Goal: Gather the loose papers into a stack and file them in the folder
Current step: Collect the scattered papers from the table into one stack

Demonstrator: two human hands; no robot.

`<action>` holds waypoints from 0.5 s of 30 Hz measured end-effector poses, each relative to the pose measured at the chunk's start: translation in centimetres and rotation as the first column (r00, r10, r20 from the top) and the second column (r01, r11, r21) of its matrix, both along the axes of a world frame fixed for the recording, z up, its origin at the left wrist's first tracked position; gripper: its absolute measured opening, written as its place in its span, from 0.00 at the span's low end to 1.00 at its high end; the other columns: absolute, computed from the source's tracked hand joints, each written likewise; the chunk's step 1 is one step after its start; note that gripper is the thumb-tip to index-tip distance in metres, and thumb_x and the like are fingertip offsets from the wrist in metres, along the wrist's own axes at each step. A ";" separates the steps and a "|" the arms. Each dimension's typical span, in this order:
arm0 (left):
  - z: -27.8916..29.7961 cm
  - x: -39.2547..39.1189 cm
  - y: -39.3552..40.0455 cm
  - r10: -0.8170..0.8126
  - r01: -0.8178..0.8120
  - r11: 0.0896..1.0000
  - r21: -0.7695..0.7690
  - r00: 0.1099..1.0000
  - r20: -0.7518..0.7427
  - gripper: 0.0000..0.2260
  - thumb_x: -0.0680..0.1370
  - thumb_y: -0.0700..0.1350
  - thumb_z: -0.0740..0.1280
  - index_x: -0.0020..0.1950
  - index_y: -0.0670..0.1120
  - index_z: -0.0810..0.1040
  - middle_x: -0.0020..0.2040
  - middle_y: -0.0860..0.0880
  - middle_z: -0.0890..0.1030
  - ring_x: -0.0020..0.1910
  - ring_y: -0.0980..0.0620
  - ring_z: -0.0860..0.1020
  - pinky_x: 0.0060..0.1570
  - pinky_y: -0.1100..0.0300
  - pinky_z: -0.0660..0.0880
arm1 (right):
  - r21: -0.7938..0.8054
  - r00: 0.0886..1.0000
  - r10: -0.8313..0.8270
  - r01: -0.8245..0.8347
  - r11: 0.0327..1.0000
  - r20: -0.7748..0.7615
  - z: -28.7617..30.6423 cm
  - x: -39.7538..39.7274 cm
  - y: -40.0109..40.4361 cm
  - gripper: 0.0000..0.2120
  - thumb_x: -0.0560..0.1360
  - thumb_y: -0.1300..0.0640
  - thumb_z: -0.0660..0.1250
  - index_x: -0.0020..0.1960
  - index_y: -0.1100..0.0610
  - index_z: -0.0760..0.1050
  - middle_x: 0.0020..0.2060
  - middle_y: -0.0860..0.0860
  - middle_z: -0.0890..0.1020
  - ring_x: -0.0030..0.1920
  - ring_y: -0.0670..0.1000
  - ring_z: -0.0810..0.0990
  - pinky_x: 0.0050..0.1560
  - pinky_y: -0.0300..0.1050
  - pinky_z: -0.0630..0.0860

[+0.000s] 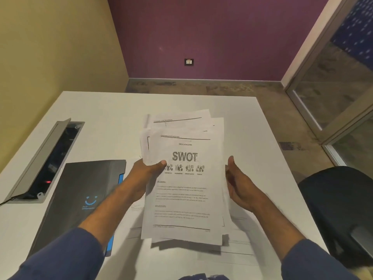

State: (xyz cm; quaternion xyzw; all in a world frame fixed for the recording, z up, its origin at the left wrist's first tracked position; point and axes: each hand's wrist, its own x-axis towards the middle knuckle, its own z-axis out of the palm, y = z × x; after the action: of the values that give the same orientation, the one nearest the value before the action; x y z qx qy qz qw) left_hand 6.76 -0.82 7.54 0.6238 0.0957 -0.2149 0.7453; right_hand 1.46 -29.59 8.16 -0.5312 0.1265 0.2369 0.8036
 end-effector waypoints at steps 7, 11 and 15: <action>2.0 -0.3 -0.9 -0.131 0.115 0.988 0.106 0.979 0.154 0.20 0.70 0.50 0.79 0.59 0.48 0.82 0.55 0.50 0.86 0.54 0.51 0.85 0.49 0.62 0.81 | -0.514 0.949 -0.039 0.204 0.833 0.313 0.5 1.0 2.1 0.15 0.72 0.62 0.74 0.57 0.54 0.79 0.49 0.48 0.85 0.49 0.46 0.84 0.51 0.43 0.81; 3.2 -0.7 -0.8 -0.077 0.042 0.991 0.129 0.958 0.277 0.15 0.71 0.51 0.77 0.57 0.53 0.82 0.52 0.55 0.87 0.52 0.56 0.85 0.43 0.68 0.80 | -0.405 0.894 -0.157 0.339 0.849 0.419 0.7 1.0 2.8 0.12 0.72 0.64 0.73 0.50 0.49 0.80 0.41 0.40 0.86 0.44 0.40 0.85 0.40 0.32 0.79; 3.3 -1.2 0.5 -0.090 0.056 0.993 0.105 0.929 0.358 0.16 0.69 0.46 0.80 0.54 0.58 0.83 0.53 0.53 0.87 0.53 0.55 0.85 0.47 0.66 0.80 | -0.308 0.852 -0.171 0.355 0.882 0.495 1.3 0.6 2.6 0.14 0.68 0.64 0.77 0.51 0.51 0.82 0.45 0.45 0.87 0.48 0.45 0.86 0.45 0.34 0.80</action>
State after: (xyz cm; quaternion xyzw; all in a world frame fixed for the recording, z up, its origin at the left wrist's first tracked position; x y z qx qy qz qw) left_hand 5.52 -0.28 10.88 0.6898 -0.0567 -0.1190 0.7119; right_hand 2.05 -27.01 9.42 -0.6970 0.0528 -0.0381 0.7141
